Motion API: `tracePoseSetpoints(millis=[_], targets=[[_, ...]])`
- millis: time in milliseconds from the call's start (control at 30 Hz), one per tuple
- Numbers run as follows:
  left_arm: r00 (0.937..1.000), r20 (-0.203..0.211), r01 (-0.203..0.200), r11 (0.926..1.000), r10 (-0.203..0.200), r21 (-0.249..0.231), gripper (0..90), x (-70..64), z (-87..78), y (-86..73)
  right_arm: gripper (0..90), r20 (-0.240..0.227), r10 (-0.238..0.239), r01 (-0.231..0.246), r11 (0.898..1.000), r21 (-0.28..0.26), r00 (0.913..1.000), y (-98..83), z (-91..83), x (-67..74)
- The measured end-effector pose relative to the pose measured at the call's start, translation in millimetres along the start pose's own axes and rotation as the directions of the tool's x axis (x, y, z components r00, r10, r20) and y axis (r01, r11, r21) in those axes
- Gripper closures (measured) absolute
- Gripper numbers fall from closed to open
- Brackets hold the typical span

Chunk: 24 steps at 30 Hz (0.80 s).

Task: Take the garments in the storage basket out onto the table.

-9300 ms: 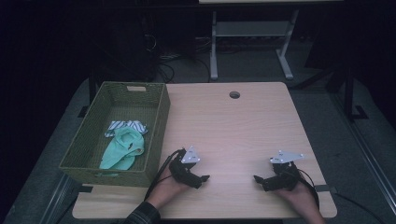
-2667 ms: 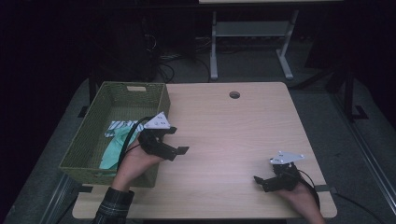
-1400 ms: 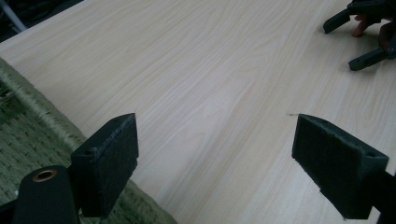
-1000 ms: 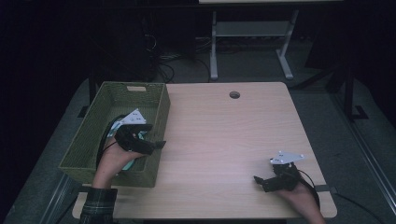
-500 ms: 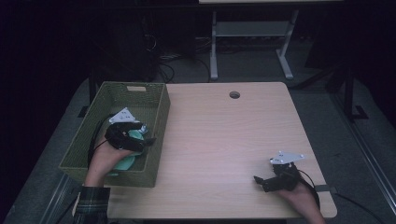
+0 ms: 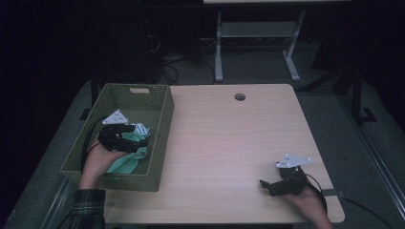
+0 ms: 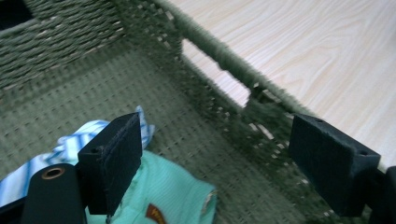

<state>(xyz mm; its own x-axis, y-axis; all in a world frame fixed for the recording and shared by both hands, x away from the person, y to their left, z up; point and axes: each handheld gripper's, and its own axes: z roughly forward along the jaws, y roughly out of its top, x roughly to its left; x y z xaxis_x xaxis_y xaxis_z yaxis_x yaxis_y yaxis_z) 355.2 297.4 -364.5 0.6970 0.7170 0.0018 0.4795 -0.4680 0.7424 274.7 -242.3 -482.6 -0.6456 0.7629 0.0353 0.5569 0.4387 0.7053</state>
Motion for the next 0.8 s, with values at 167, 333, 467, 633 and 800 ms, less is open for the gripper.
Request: tracePoseSetpoints(millis=[167, 333, 467, 633, 800], targets=[[0.9991, -0.04, 0.011, 0.9998, -0.011, 0.016, 17.3, 6.6, 3.5, -5.2, 2.6, -0.001, 0.0, 0.0, 1.0, 0.0, 1.0, 0.0, 0.0, 0.0], [0.9989, -0.044, 0.018, 0.999, -0.016, 0.041, 19.7, 8.9, 10.1, -9.3, 2.6, 0.0, -0.002, 0.002, 1.0, -0.001, 1.0, -0.1, 0.1, -0.2], [0.9984, -0.055, 0.018, 0.9969, -0.014, 0.076, 22.1, 9.8, 17.1, -12.3, 2.6, 0.001, -0.002, 0.002, 1.0, -0.001, 1.0, -0.1, 0.1, -0.2], [0.9982, -0.056, 0.028, 0.9926, -0.021, 0.118, 25.2, 9.1, 25.0, -14.7, 2.6, 0.0, -0.002, 0.002, 1.0, 0.0, 1.0, 0.0, 0.1, -0.2], [0.9986, -0.05, 0.026, 0.9866, -0.019, 0.161, 28.5, 8.3, 31.8, -16.9, 2.6, 0.0, -0.002, 0.002, 1.0, 0.0, 1.0, 0.0, 0.1, -0.2]])
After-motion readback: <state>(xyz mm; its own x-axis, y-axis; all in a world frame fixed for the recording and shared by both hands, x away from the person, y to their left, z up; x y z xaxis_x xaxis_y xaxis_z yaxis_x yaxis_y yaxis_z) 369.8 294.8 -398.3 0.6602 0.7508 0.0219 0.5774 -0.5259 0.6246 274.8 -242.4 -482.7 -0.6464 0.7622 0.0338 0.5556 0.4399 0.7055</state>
